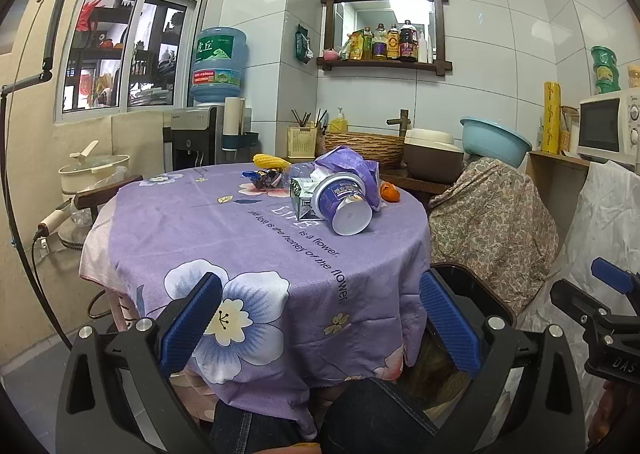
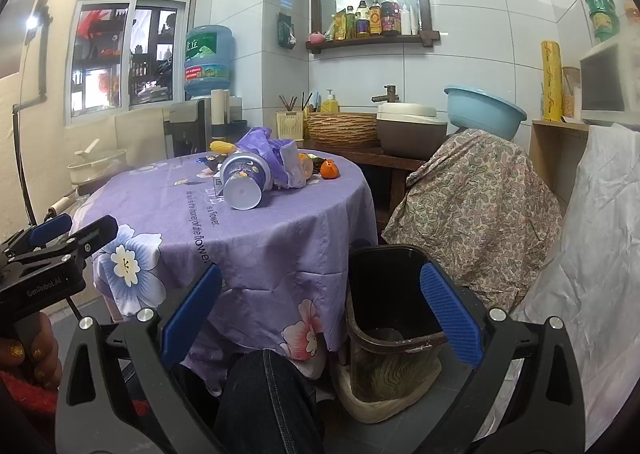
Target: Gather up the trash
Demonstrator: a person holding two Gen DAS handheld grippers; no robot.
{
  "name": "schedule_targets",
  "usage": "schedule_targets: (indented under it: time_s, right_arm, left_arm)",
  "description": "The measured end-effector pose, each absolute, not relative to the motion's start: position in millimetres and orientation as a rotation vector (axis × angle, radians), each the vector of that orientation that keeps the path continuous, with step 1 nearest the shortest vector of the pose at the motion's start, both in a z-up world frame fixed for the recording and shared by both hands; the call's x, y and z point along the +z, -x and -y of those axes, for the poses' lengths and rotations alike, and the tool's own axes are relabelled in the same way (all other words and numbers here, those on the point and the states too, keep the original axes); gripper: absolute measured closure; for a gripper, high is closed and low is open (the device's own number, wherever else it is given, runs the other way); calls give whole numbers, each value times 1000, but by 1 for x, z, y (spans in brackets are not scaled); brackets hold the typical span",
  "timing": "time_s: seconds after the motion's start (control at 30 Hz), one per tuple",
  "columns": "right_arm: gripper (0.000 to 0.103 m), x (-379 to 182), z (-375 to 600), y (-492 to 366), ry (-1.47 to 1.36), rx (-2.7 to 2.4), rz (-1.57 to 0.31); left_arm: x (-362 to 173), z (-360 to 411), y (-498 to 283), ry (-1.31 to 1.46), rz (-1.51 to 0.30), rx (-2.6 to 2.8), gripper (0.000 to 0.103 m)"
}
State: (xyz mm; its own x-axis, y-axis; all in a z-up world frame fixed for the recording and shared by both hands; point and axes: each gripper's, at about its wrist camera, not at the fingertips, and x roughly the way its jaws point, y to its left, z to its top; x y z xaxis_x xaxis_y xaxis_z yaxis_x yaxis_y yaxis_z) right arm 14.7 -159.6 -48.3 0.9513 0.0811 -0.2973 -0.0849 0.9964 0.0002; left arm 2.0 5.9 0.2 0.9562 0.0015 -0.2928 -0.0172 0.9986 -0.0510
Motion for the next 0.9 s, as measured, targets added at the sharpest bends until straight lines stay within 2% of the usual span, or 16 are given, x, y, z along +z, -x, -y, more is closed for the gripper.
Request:
schedule_targets:
  time_s: [0.9]
  right_arm:
    - [5, -43, 158, -18, 1, 75, -307]
  left_arm:
    - [-2, -7, -3, 57, -300, 16, 5]
